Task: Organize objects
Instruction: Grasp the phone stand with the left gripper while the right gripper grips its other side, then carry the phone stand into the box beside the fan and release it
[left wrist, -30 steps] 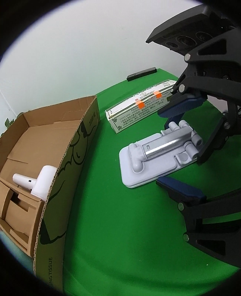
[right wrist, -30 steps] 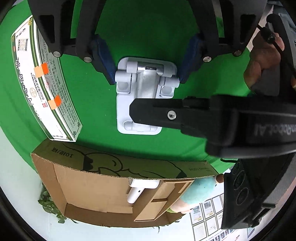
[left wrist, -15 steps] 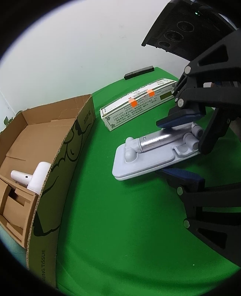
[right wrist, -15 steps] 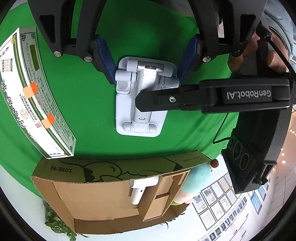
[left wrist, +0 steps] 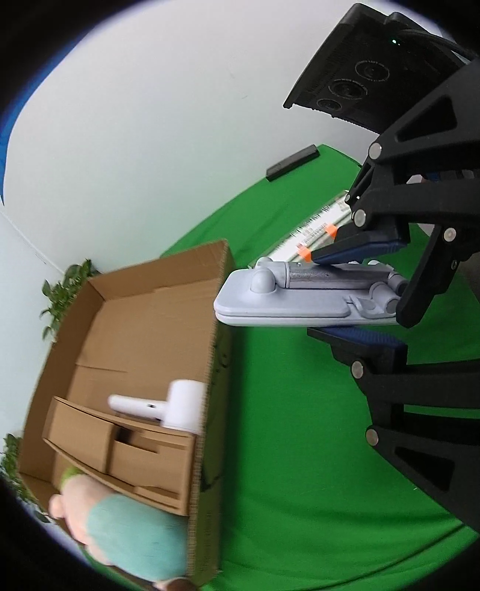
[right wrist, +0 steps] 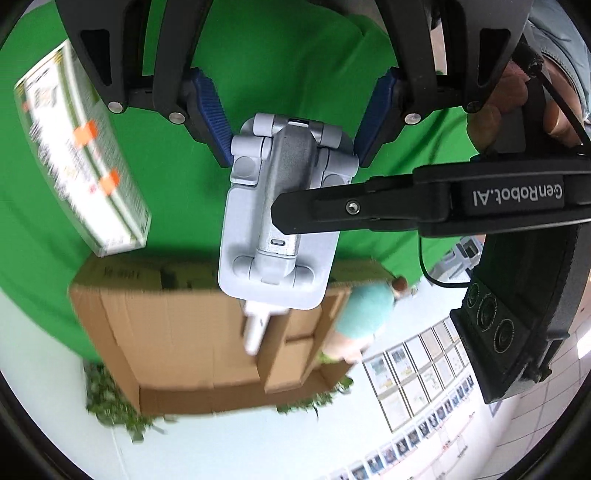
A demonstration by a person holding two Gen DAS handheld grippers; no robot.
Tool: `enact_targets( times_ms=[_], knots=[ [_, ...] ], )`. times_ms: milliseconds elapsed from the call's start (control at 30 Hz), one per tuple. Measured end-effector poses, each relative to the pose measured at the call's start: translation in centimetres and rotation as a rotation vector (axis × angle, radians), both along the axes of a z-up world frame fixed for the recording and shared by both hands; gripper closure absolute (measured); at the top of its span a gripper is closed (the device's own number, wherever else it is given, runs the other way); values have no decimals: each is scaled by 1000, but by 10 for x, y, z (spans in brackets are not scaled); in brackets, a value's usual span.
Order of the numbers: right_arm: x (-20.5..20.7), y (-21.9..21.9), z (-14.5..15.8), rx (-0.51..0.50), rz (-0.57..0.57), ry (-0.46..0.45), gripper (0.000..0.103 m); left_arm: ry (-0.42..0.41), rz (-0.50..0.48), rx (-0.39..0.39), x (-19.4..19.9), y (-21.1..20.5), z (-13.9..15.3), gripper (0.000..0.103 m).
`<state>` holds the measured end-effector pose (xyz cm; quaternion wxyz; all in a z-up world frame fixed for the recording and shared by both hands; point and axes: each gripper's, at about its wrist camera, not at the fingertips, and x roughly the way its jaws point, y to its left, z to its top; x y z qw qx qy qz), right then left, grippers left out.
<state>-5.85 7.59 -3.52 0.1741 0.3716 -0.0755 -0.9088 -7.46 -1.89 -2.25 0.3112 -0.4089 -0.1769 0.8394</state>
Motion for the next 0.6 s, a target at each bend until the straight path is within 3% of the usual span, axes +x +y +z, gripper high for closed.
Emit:
enact_targets(
  times_ms=[267,600],
  knots=[
    [-23,1,46,27,-25,102,39,118,4,3,-21,6,45,72],
    [-71,9,95,61,-60,166,39,167,-7,28,-65,19,88,72]
  ],
)
